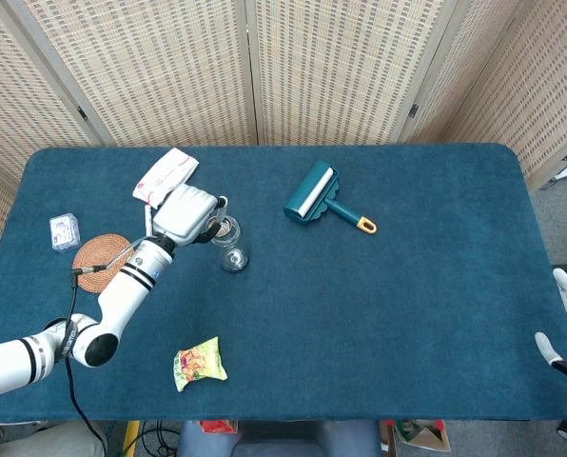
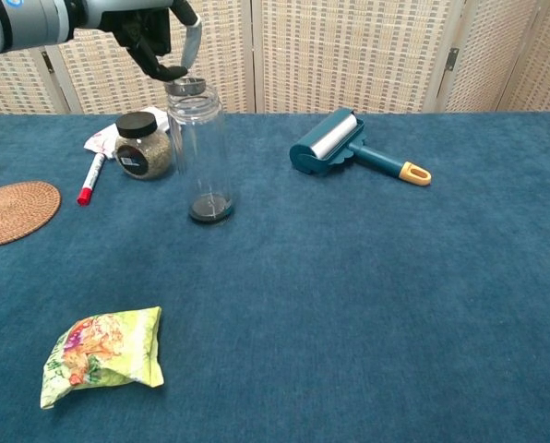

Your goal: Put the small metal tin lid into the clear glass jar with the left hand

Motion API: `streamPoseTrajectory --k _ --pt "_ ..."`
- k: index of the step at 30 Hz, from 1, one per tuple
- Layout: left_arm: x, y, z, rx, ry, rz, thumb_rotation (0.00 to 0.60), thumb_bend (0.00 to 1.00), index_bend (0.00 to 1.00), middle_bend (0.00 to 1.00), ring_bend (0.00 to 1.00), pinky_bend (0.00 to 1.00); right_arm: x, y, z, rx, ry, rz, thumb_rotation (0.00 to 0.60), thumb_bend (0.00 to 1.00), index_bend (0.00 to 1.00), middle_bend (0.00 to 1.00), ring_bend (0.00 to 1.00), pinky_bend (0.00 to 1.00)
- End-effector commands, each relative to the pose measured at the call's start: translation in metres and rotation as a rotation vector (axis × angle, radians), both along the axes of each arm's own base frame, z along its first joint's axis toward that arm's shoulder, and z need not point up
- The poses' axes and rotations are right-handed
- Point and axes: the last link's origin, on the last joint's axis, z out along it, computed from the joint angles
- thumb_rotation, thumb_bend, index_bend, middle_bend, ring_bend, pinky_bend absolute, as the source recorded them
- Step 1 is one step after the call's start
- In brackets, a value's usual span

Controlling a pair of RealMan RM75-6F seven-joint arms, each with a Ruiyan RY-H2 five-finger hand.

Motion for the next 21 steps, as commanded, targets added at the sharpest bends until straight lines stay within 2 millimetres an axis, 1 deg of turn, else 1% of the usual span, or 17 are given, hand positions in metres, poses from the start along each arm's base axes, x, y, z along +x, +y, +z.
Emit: streamPoseTrajectory --k 1,8,21 --pt "0.0008 0.0002 -0.0008 0.000 0.000 -0.001 0.600 0.43 0.59 1.00 0.96 1.00 -0.0003 0.0005 0.0002 0.000 0.000 -0.001 0.600 0.29 0.01 0.17 0.04 0.05" --pt "0.0044 0.0003 -0.0030 0.001 -0.004 -0.006 0.600 0.43 0.59 1.00 0.96 1.00 -0.0015 0.0018 0.0015 -0.005 -0.002 -0.004 0.600 0.29 0.01 0.17 0.04 0.05" --pt "0.0045 -0.0014 -0.0079 -0.008 0.003 -0.002 0.600 0.43 0.59 1.00 0.96 1.00 -0.0033 0.0039 0.0025 -0.010 -0.004 -0.007 0.600 0.29 0.01 0.17 0.04 0.05"
